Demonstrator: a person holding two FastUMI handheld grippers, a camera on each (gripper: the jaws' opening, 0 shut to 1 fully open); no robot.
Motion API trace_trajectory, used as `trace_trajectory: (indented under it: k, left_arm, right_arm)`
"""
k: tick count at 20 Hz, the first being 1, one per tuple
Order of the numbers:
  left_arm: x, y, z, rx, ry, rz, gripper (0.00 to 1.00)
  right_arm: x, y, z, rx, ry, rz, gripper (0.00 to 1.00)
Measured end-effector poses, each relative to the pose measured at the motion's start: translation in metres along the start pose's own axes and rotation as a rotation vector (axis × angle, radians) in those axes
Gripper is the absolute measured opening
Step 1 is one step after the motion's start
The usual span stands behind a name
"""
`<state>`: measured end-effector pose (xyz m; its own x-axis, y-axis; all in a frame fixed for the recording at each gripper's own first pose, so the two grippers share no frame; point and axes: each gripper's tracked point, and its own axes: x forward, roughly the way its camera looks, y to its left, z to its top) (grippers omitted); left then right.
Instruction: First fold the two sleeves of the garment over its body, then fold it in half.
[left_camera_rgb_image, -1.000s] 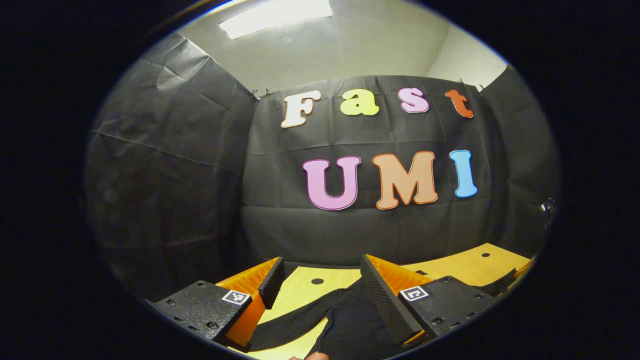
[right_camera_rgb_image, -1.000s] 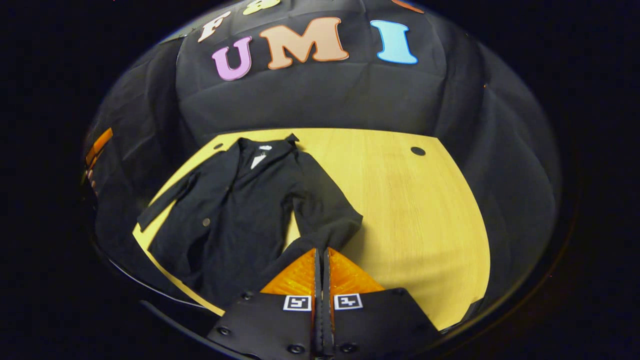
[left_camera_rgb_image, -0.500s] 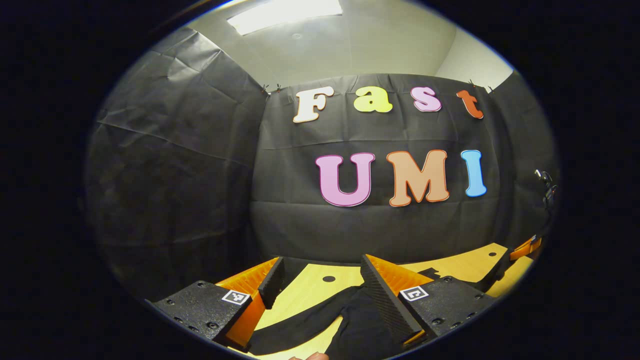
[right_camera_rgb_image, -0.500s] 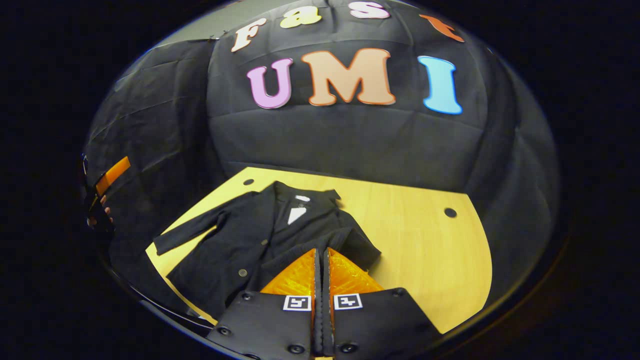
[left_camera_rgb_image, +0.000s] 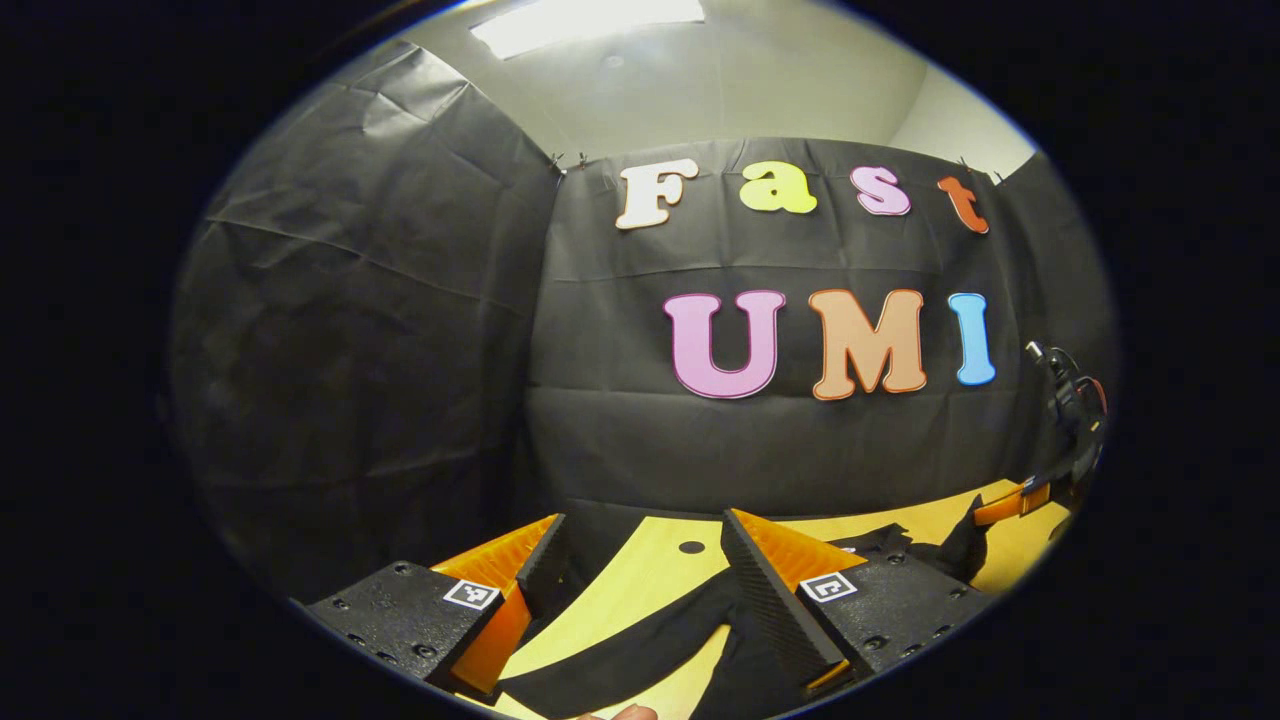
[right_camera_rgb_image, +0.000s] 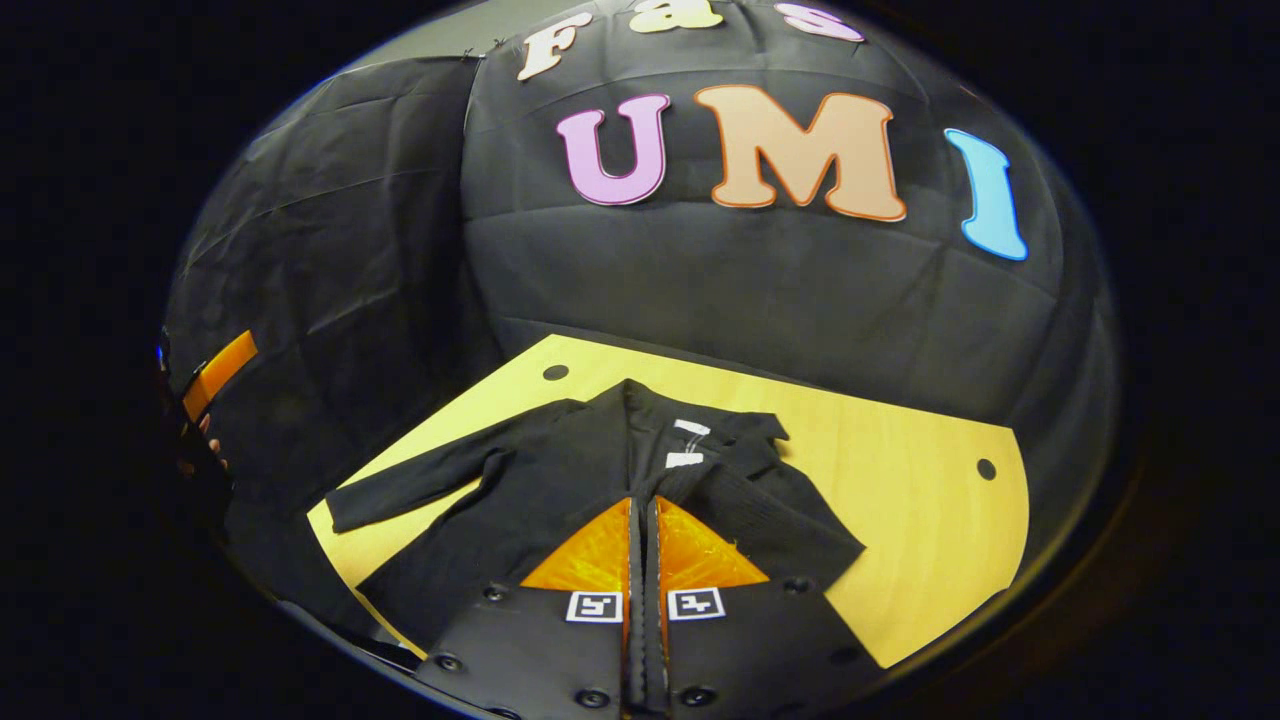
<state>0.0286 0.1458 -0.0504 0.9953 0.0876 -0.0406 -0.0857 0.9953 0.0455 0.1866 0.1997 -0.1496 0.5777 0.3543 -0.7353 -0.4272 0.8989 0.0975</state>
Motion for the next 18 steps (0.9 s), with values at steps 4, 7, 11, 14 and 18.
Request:
trace_trajectory:
  k: [4,7,11,14,18]
  left_arm:
    - [0.004,0.025,-0.01,-0.001,0.019,0.021,0.93]
    - [0.007,0.043,-0.02,-0.004,0.038,0.044,0.93]
    - [0.007,0.066,-0.028,-0.003,0.057,0.08,0.93]
    - [0.006,0.077,-0.036,-0.007,0.076,0.101,0.93]
    - [0.008,0.082,-0.037,-0.007,0.082,0.109,0.93]
  right_arm:
    - [0.039,0.028,0.011,-0.026,0.036,0.026,0.02]
    - [0.069,0.05,0.014,-0.049,0.069,0.048,0.02]
    - [0.116,0.078,0.014,-0.088,0.123,0.078,0.02]
    - [0.143,0.093,0.015,-0.101,0.152,0.08,0.02]
    - [0.146,0.086,0.058,-0.093,-0.022,0.006,0.75]
